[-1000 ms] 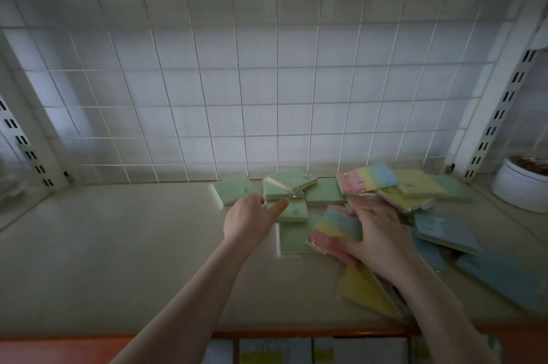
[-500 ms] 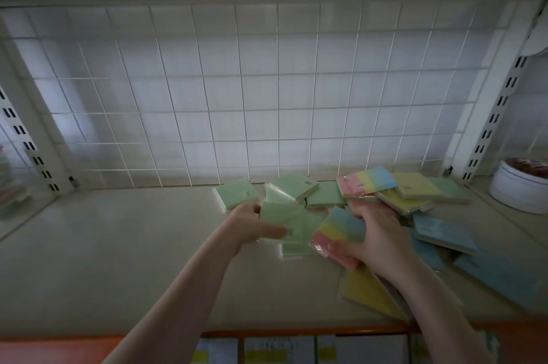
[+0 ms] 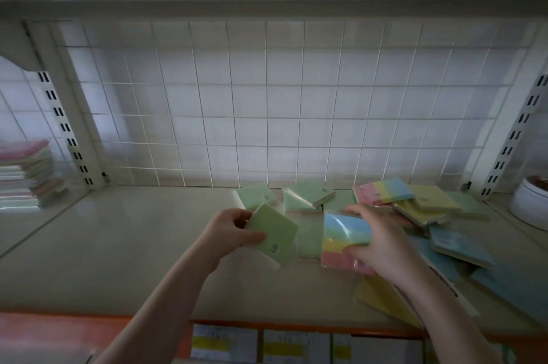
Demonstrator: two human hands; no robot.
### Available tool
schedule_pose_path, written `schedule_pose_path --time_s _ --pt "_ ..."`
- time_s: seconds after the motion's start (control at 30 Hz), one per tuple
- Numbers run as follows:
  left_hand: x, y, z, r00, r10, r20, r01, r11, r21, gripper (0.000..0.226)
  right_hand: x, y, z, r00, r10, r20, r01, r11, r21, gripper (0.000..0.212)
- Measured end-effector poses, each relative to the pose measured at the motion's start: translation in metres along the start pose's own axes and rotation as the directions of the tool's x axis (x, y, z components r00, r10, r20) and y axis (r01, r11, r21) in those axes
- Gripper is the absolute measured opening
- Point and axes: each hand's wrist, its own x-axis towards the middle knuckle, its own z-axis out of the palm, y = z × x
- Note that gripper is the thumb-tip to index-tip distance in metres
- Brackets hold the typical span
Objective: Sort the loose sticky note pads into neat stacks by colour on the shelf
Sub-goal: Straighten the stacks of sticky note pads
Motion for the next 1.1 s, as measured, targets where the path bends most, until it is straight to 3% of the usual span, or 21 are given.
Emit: schedule_pose_path --time_s 0.1,0.4,0.53,0.67,0.73,0.83,0.87,1.1 --pt "-0.007 -0.002 -0.007 0.999 0.011 -0.039 -0.011 1.000 0.000 0.028 -0.004 -0.003 -0.002 0.998 0.055 -0.011 -0.054 0.995 0.082 0.075" --pt "-0.029 -0.009 0.006 0.971 0.108 -0.212 -0.104 0.994 0.033 0.033 -0.026 0.008 -0.004 0.982 -0.171 -0.078 0.176 0.983 0.058 0.069" --pt "-0.039 -0.018 0.014 0.966 0.128 -0.226 -0.114 0.991 0.072 0.036 -0.037 0.011 -0.006 0.965 -0.254 -0.065 0.256 0.967 0.023 0.088" --pt "-0.043 -0.016 0.017 0.963 0.125 -0.239 -0.138 0.990 -0.036 0.037 -0.043 0.009 -0.004 0.985 -0.145 -0.098 0.155 0.983 0.099 0.107" --pt "-0.046 -0.013 0.017 0.958 0.136 -0.252 -0.160 0.984 -0.077 0.038 -0.042 0.007 -0.004 0.988 -0.081 -0.131 0.100 0.984 0.145 0.089" --pt "-0.048 -0.012 0.014 0.948 0.150 -0.282 -0.189 0.975 -0.117 0.036 -0.039 0.005 -0.003 0.995 -0.025 -0.096 0.038 0.990 0.137 0.035" --pt "-0.049 -0.011 0.013 0.941 0.152 -0.301 -0.200 0.970 -0.135 0.035 -0.039 0.003 -0.003 0.997 -0.009 -0.081 0.021 0.988 0.154 0.026" --pt "-0.056 -0.015 -0.023 0.917 0.157 -0.367 -0.269 0.922 -0.278 0.023 -0.034 -0.033 0.011 0.986 0.089 -0.144 -0.029 0.929 0.370 0.022"
